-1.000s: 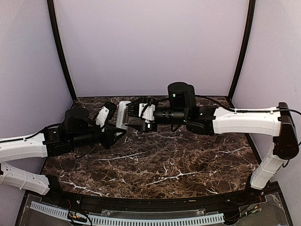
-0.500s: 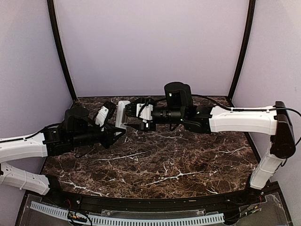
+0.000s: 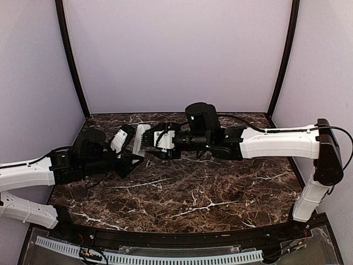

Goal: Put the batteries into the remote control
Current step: Remove the battery cover from the remote control.

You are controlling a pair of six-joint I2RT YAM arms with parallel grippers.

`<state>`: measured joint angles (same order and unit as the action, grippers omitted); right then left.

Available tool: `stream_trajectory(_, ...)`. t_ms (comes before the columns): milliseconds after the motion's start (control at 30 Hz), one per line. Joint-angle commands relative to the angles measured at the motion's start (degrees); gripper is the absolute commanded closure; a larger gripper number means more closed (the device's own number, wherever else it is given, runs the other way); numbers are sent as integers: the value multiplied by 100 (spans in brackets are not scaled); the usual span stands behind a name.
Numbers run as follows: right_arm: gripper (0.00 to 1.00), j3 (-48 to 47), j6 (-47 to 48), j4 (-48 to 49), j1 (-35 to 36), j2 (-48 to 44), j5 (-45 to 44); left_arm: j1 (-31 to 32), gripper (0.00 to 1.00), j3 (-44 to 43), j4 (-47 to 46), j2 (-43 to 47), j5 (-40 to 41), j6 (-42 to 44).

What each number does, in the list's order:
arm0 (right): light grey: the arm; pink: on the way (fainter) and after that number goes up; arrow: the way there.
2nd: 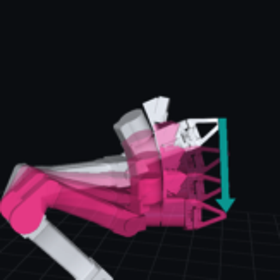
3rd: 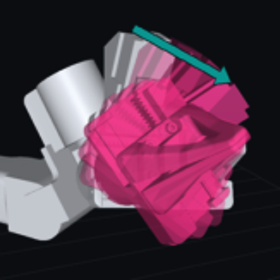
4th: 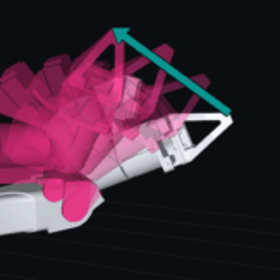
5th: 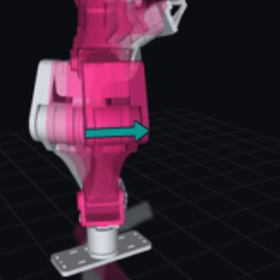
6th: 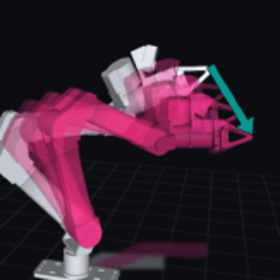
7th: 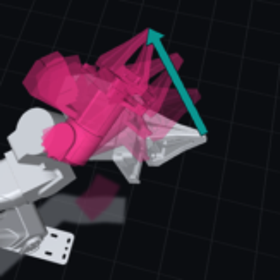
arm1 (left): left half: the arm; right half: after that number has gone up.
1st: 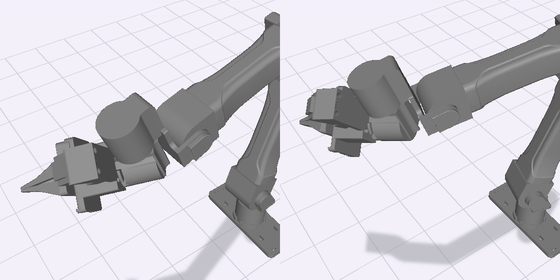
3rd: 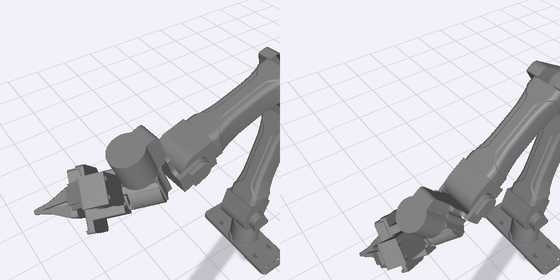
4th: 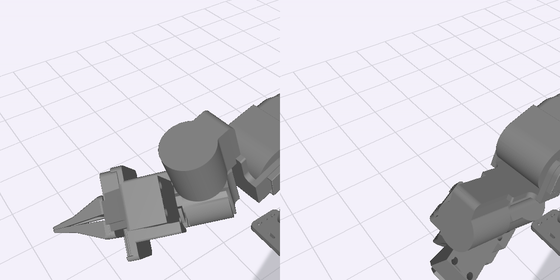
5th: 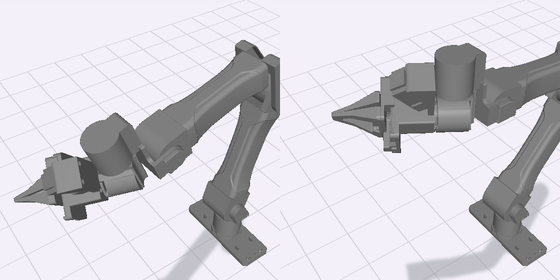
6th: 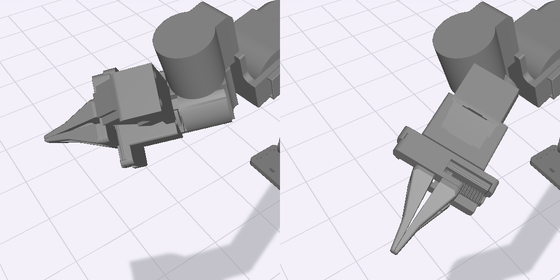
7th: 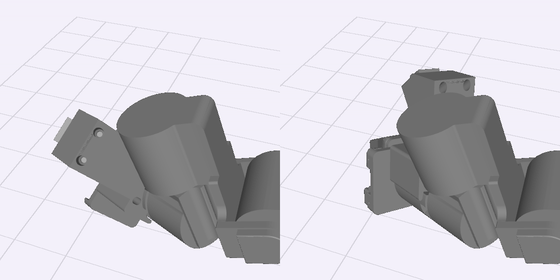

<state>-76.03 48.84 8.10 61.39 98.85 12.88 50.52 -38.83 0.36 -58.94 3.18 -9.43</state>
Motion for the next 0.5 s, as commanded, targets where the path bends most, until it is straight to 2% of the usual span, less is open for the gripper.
stream_trajectory(0,40,380,-180,-544,319,222,19,36,100,-108,-645,215,202,133)
stream_trajectory(267,41,902,-551,-256,478,-104,-189,37,100,-324,-146,-15,1096,196)
stream_trajectory(467,41,1179,-803,-120,487,-334,-343,37,100,-368,-71,-211,1336,308)
